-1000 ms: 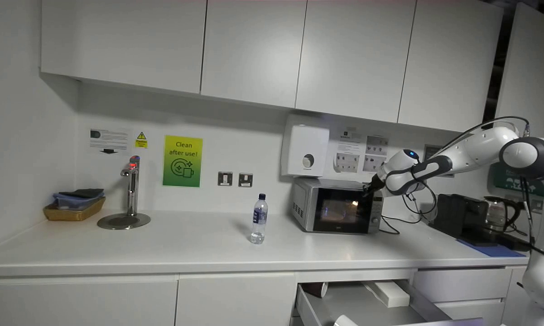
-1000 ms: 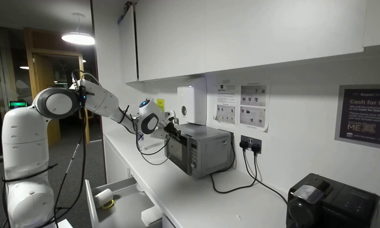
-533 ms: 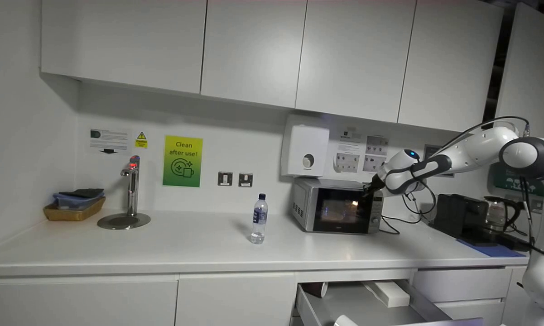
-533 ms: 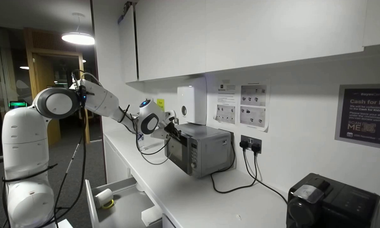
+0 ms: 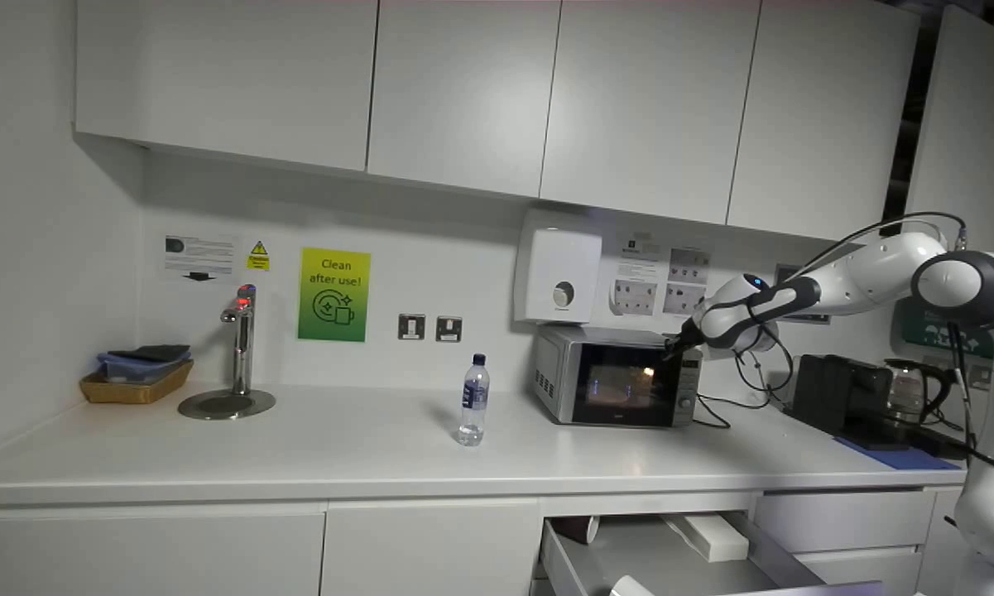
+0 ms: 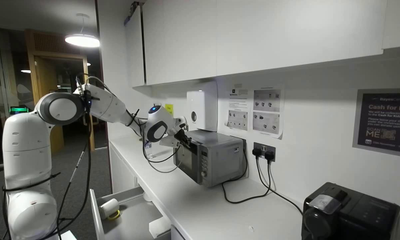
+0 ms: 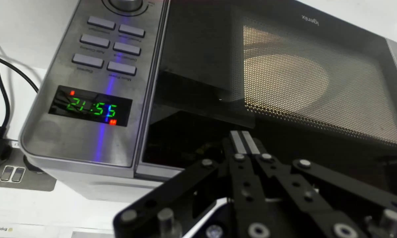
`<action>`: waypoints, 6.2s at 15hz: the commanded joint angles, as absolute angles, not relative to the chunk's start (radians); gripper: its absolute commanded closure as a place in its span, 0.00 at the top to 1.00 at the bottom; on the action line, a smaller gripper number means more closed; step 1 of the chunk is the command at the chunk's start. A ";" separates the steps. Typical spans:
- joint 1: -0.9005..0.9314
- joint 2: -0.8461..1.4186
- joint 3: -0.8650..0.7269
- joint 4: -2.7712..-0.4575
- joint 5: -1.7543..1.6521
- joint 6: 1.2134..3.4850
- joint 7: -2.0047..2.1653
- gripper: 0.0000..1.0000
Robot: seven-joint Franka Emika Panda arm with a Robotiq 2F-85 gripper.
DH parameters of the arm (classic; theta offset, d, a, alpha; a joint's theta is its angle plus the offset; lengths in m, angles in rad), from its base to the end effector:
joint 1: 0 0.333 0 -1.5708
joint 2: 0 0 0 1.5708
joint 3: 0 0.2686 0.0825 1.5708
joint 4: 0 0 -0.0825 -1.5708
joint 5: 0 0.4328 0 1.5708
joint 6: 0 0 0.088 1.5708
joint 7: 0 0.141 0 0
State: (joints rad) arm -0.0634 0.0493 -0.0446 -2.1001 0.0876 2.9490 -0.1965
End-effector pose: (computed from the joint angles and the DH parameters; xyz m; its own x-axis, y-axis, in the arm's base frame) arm 0.6610 -0.0767 0.3943 0.6989 0.0368 0.7143 -0.0188 -0.9974 0.0697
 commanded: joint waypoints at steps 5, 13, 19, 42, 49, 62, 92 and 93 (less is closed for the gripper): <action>-0.082 0.126 -0.033 -2.006 0.284 2.998 -0.434 0.00; -0.088 0.158 -0.024 -1.958 0.489 2.985 -0.662 0.00; -0.090 0.167 -0.027 -1.939 0.597 2.948 -0.779 0.00; -0.056 -0.095 -0.044 -2.192 0.165 2.587 -0.405 0.00; -0.031 -0.271 -0.051 -2.344 0.158 2.562 -0.319 0.00; -0.014 -0.551 -0.051 -2.559 0.140 2.550 -0.199 0.00; -0.018 -0.771 -0.052 -2.710 0.092 2.567 -0.113 1.00; -0.017 -0.769 -0.053 -2.710 0.092 2.567 -0.114 1.00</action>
